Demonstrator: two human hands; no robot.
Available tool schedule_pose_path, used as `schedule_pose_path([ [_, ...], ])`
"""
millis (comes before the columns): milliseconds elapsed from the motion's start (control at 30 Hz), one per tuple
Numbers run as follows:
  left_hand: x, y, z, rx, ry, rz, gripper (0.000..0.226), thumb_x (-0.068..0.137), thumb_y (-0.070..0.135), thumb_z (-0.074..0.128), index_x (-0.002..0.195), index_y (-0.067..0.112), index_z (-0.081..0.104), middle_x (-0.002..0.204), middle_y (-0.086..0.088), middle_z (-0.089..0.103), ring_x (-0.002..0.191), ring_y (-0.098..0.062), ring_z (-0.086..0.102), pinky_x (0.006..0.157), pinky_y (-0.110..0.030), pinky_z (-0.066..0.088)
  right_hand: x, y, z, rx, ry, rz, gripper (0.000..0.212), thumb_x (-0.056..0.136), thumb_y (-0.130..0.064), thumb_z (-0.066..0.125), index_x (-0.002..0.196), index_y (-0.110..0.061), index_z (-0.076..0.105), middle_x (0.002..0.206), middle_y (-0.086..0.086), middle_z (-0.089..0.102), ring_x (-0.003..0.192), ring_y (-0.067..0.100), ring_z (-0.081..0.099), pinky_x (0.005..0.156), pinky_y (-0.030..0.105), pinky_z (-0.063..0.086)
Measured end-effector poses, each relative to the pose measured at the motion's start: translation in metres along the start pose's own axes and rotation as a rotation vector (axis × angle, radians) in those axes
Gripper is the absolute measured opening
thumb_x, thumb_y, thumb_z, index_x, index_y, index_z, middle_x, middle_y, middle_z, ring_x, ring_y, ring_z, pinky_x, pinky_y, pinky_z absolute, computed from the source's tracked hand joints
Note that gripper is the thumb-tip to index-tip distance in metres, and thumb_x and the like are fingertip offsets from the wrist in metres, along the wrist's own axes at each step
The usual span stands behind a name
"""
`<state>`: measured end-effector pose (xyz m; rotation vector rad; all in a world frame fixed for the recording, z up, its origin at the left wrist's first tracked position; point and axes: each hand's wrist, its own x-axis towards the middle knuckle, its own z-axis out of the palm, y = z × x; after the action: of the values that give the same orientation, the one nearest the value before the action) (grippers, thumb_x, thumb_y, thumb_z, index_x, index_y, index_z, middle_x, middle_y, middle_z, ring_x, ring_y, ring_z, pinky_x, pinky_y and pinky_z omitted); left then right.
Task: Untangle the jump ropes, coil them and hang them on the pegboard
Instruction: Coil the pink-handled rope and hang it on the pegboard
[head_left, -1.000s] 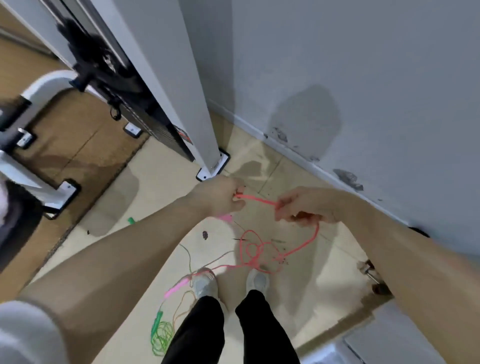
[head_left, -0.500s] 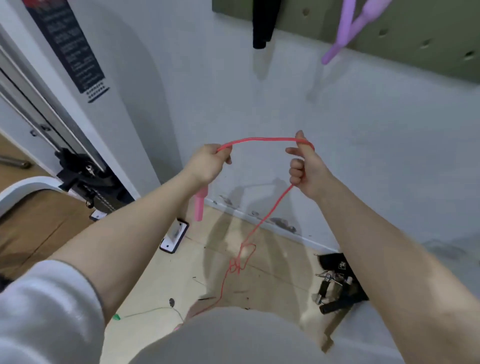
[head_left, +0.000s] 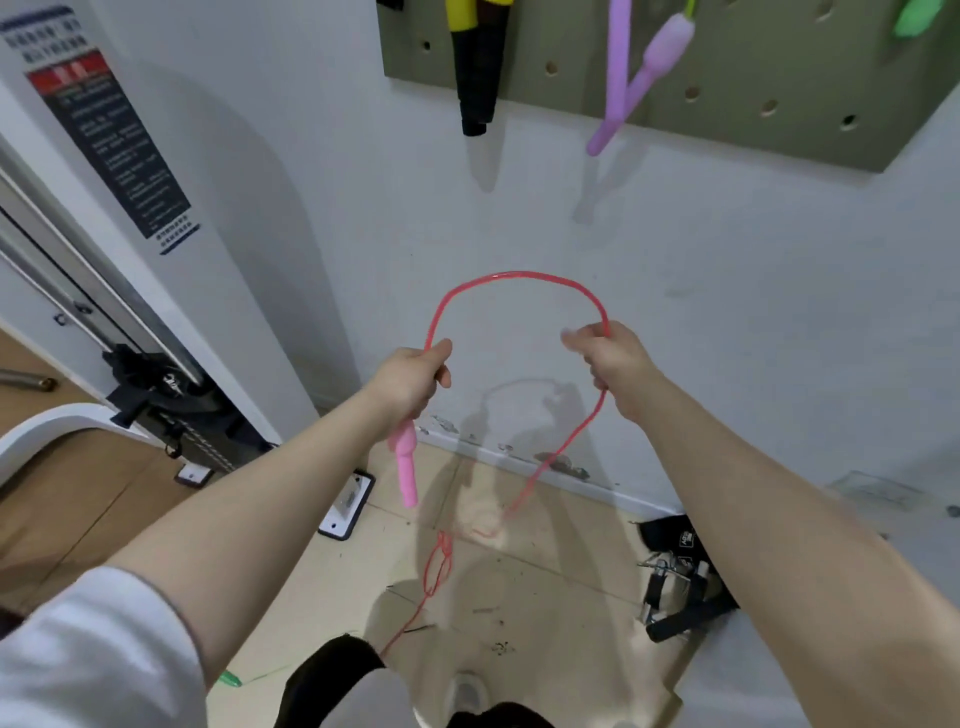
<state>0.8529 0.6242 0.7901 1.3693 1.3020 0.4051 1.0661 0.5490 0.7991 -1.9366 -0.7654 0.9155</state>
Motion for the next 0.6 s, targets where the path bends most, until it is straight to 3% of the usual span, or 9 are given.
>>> schedule_pose_path([
  [33,0.002,-0.003,-0.006,-0.018,0.012,-0.020,0.040,0.095,0.034,0.043,0.062,0.011,0.050,0.037,0.007,0.028,0.036,-0.012,0.021,0.044,-0.023,0.017,0.003,0.001,0.000,-0.181,0.037,-0.109,0.010,0.085,-0.008,0.058,0.094,-0.012,0.057,0.069,-0.001,0.042,0.057,0.013,0.040,0.053,0.022,0.033],
  [67,0.004,-0.005,-0.012,-0.047,0.016,-0.029,0.037,0.095,0.028,0.041,0.064,0.010,0.051,0.039,0.006,0.029,0.034,-0.011,0.021,0.044,-0.022,0.016,0.006,0.004,0.001,-0.342,0.050,-0.205,0.025,0.082,0.004,0.048,0.100,-0.010,0.060,0.078,0.001,0.046,0.067,0.015,0.045,0.059,0.022,0.036],
  [133,0.007,-0.008,-0.021,-0.118,-0.002,-0.001,0.030,0.094,0.015,0.038,0.069,0.008,0.053,0.048,0.001,0.031,0.032,-0.010,0.025,0.042,-0.021,0.019,0.007,0.005,-0.001,-0.498,0.010,-0.290,0.043,0.080,0.012,0.033,0.105,-0.008,0.062,0.099,0.003,0.044,0.087,0.017,0.045,0.074,0.022,0.036],
  [200,0.006,-0.008,-0.024,-0.161,-0.045,0.069,0.026,0.092,0.009,0.037,0.074,0.005,0.056,0.053,-0.002,0.032,0.036,-0.012,0.030,0.043,-0.022,0.026,0.008,0.008,0.003,-0.522,-0.039,-0.314,0.044,0.083,0.014,0.028,0.100,-0.009,0.061,0.104,0.003,0.042,0.090,0.018,0.046,0.073,0.023,0.036],
  [267,0.002,-0.007,-0.023,-0.162,-0.127,0.127,0.027,0.092,0.008,0.037,0.075,0.004,0.058,0.049,0.001,0.033,0.037,-0.012,0.030,0.040,-0.021,0.028,0.007,0.013,0.010,-0.424,-0.065,-0.287,0.034,0.088,0.009,0.030,0.098,-0.012,0.056,0.095,0.003,0.051,0.079,0.018,0.050,0.064,0.023,0.040],
  [367,-0.007,-0.003,-0.026,-0.162,-0.276,0.162,0.030,0.094,0.008,0.035,0.078,0.003,0.060,0.047,0.003,0.035,0.038,-0.013,0.033,0.041,-0.021,0.031,0.000,0.020,0.029,-0.177,-0.045,-0.200,0.030,0.094,-0.003,0.030,0.112,-0.020,0.047,0.082,0.005,0.054,0.064,0.021,0.053,0.072,0.035,0.050],
  [400,-0.010,-0.003,-0.031,-0.180,-0.327,0.175,0.030,0.094,0.006,0.033,0.080,0.003,0.060,0.048,0.002,0.037,0.039,-0.014,0.037,0.044,-0.022,0.035,-0.005,0.019,0.038,-0.142,-0.066,-0.159,0.028,0.097,-0.009,0.030,0.119,-0.022,0.041,0.080,0.008,0.053,0.060,0.022,0.051,0.068,0.037,0.049],
  [500,-0.019,-0.007,-0.051,-0.270,-0.453,0.234,0.037,0.086,-0.010,0.026,0.089,0.002,0.061,0.053,-0.005,0.044,0.048,-0.020,0.052,0.053,-0.027,0.049,-0.025,0.018,0.075,-0.384,-0.181,-0.164,0.035,0.099,-0.033,0.037,0.131,-0.020,0.030,0.081,0.010,0.054,0.070,0.025,0.052,0.065,0.032,0.040],
  [600,-0.029,-0.015,-0.078,-0.228,-0.515,0.284,0.053,0.079,-0.015,0.023,0.105,0.010,0.062,0.063,-0.004,0.055,0.054,-0.021,0.058,0.054,-0.028,0.048,-0.045,0.016,0.121,-0.703,-0.287,-0.268,0.030,0.101,-0.034,0.031,0.124,-0.016,0.038,0.100,0.013,0.062,0.089,0.032,0.057,0.076,0.036,0.042],
])
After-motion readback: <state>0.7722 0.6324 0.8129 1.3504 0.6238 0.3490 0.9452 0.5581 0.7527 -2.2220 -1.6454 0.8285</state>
